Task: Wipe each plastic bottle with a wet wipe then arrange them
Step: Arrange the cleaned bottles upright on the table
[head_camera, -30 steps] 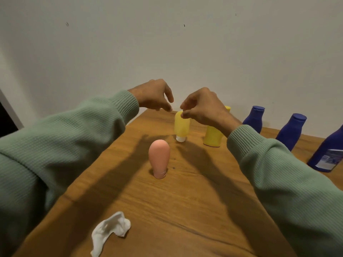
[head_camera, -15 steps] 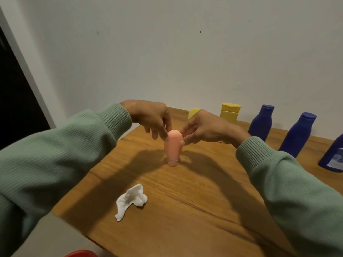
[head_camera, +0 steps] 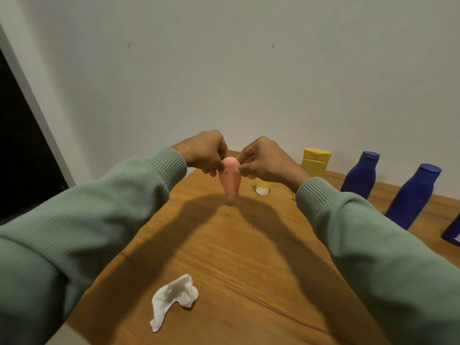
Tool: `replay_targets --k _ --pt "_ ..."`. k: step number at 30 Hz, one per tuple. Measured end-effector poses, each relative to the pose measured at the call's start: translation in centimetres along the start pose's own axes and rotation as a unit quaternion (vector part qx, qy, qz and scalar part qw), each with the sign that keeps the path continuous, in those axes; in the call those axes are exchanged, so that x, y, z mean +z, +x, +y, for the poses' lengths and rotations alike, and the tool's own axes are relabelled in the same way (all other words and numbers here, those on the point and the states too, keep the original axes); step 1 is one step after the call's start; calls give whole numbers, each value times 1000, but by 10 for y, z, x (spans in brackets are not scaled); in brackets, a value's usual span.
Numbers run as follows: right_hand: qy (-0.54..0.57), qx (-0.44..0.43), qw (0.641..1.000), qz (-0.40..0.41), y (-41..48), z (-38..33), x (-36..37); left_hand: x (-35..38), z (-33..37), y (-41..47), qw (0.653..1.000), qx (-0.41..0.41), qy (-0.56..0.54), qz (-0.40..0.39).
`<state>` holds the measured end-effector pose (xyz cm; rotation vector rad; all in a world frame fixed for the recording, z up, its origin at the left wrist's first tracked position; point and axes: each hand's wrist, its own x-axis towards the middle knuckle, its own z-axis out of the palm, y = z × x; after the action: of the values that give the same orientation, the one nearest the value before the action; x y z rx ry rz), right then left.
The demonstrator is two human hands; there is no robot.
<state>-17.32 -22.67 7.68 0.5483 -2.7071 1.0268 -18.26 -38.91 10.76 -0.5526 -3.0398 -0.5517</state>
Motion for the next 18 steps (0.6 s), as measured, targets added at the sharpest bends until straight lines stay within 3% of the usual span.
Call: replay_targets --k 5,18 --pt "9 28 997 67 33 14 22 10 -13 31 997 -12 14 70" --pt "-3 35 997 72 57 27 48 24 -36 55 996 -34 6 78"
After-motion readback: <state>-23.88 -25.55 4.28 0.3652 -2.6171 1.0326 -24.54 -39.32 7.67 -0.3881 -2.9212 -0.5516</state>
